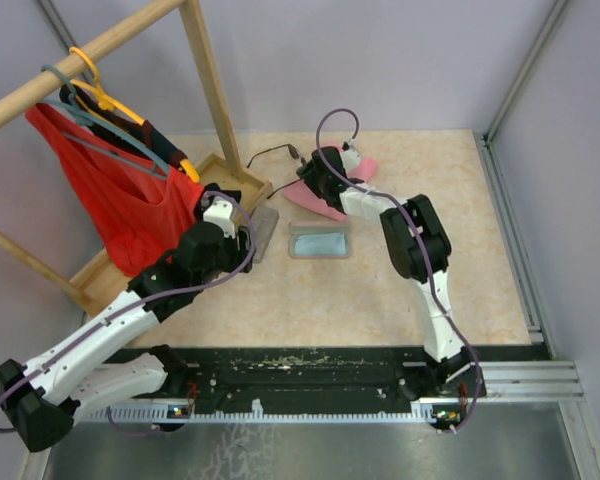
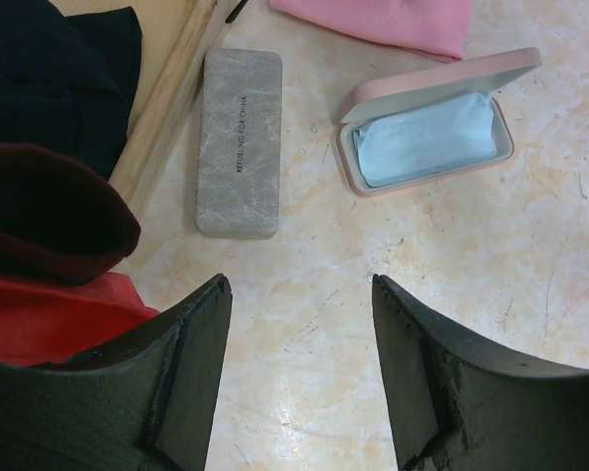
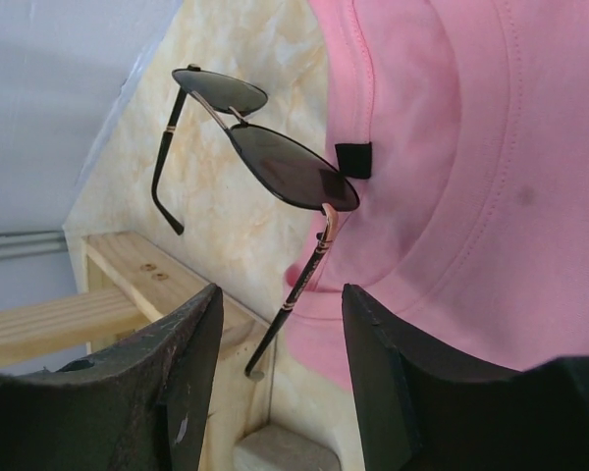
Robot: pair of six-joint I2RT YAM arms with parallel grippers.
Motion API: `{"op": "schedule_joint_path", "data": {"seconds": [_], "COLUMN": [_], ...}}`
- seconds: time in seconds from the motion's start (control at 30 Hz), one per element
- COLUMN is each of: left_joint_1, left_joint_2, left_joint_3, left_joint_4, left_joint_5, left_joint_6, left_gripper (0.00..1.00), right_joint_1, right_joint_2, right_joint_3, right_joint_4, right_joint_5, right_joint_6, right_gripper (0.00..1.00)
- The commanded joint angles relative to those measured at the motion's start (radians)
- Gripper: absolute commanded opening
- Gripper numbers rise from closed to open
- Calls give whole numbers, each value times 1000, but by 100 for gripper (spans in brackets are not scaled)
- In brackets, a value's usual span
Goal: Organize the sunglasses
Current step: Pick up the sunglasses from the center of the board.
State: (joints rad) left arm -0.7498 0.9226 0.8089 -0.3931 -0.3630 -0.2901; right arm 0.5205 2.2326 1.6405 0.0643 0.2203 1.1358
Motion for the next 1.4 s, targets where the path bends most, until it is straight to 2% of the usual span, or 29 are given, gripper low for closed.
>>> {"op": "schedule_joint_path", "data": {"seconds": [0.0,0.23,0.37,0.93,1.17,1.37], "left_joint_1": [6,6,7,9,11,10], "left_joint_2": [-16,-28,-28,-19,-17,-17], "left_joint_3": [-8,-16,-17,-18,-18,-19], "left_joint_4": [5,5,5,7,7,2], "left_joint_5": [22,21,21,19,19,9], "left_joint_6": [9,10,10,14,14,14], "left_gripper": [66,66,66,66,66,66], "right_joint_1": [8,9,11,2,-9,-23], "right_joint_2": [31,99,130,179,180,141], "right_joint_3": [74,109,135,171,164,103], "right_joint_4": [39,100,132,130,158,275], "right_joint_5": [38,11,-14,-14,-36,-89], "right_joint_6": [61,93,107,119,125,196], "right_gripper": [52,48,43,26,11,2]}}
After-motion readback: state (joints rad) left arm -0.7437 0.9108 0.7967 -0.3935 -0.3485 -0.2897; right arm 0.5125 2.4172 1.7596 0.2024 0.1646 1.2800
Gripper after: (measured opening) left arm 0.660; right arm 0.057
